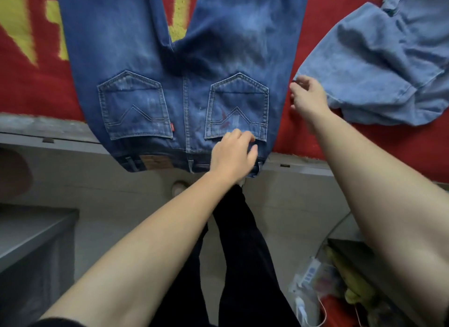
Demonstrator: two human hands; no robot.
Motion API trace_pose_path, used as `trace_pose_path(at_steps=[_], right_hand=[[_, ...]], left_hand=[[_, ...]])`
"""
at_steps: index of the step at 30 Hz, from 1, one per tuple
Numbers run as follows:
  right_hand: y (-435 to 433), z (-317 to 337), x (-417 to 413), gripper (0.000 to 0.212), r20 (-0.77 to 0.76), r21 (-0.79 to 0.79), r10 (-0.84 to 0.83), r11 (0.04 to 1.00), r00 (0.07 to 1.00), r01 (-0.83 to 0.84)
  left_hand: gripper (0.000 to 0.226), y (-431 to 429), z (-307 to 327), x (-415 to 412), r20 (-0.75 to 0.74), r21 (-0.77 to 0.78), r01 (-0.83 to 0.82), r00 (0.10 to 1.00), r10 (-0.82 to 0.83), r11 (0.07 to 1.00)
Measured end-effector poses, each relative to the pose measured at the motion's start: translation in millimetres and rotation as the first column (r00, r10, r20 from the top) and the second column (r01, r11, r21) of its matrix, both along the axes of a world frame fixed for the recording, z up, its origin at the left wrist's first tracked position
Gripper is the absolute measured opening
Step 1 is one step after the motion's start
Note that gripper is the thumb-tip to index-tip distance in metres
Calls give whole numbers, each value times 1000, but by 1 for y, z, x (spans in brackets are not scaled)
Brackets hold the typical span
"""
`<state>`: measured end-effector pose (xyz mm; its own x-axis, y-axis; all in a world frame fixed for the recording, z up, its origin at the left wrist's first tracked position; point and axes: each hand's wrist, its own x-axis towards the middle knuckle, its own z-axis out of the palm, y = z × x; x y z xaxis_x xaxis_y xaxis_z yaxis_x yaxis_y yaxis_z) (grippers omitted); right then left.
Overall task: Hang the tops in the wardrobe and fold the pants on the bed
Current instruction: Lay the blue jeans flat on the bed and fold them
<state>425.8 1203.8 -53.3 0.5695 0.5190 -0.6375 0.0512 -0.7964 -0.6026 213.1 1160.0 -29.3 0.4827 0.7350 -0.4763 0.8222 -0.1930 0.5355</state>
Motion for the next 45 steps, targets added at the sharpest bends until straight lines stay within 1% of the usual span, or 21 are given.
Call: trace_pose_path(at_steps=[3,5,7,9,10,12,15,18,20,22,24,25,28,29,30,31,34,37,40,43,45], right_hand=[[21,-16,10,38,-39,49,-67,996,997,69],[30,-16,12,37,-35,58,-81,995,996,83],[33,-18,18,26,-64,48,-36,998,997,39],[34,-19,26,8,-95,49,39,998,995,-34],[34,-20,31,4,-81,47,55,998,995,-52],[32,-19,39,8,-57,34,33,999,998,-31],[28,-18,40,11,-47,-7,-26,1000,999,26],[34,-12,32,9,-60,-29,5,1000,998,-7],[39,-4,28,6,-99,-8,21,1000,995,-22],[45,6,21,19,-97,51,75,996,992,-71],[54,19,9,27,-59,151,100,984,993,-91],[59,24,3,32,-56,204,101,975,993,-87],[75,44,-26,43,-49,347,123,933,991,-98],[83,48,-41,43,-45,379,136,919,990,-109],[92,50,-55,44,-50,405,155,906,987,-122],[102,52,-71,46,-42,423,172,896,984,-138],[130,58,-128,54,29,436,208,878,978,-199],[157,68,-193,50,130,427,305,841,944,-331],[178,59,-258,51,235,396,440,771,867,-499],[195,45,-320,54,253,340,579,697,775,-631],[206,34,-352,56,261,284,637,668,726,-688]], left_hand=[[56,-5,-13,36,-213,26,-23,977,27,999],[65,-4,-19,50,-290,64,-7,957,26,998],[58,-2,-23,59,-321,92,48,947,-16,995],[39,0,-24,65,-310,119,113,948,-71,987],[31,-1,-22,67,-289,124,130,953,-90,984],[23,-7,-17,69,-224,99,117,970,-92,988],[20,-8,-13,68,-172,-7,80,982,-80,997],[20,1,-10,60,-168,-104,41,984,-58,994],[16,4,-6,51,-122,-181,3,992,-25,984],[12,9,-1,37,-50,-266,-72,997,61,961],[14,18,7,19,25,-386,-166,981,191,907],[14,24,12,9,60,-464,-201,964,257,863],[14,49,31,-25,118,-694,-224,902,415,684],[15,58,36,-39,128,-729,-219,887,444,648],[13,67,41,-54,132,-739,-217,882,453,638],[9,76,46,-71,129,-732,-227,879,458,642],[16,96,57,-128,104,-676,-301,865,491,673],[10,108,53,-190,62,-614,-417,821,568,670],[5,114,32,-245,7,-477,-559,769,639,678],[12,117,8,-285,-88,-296,-662,737,670,689],[13,121,-8,-305,-154,-203,-682,731,665,702]])
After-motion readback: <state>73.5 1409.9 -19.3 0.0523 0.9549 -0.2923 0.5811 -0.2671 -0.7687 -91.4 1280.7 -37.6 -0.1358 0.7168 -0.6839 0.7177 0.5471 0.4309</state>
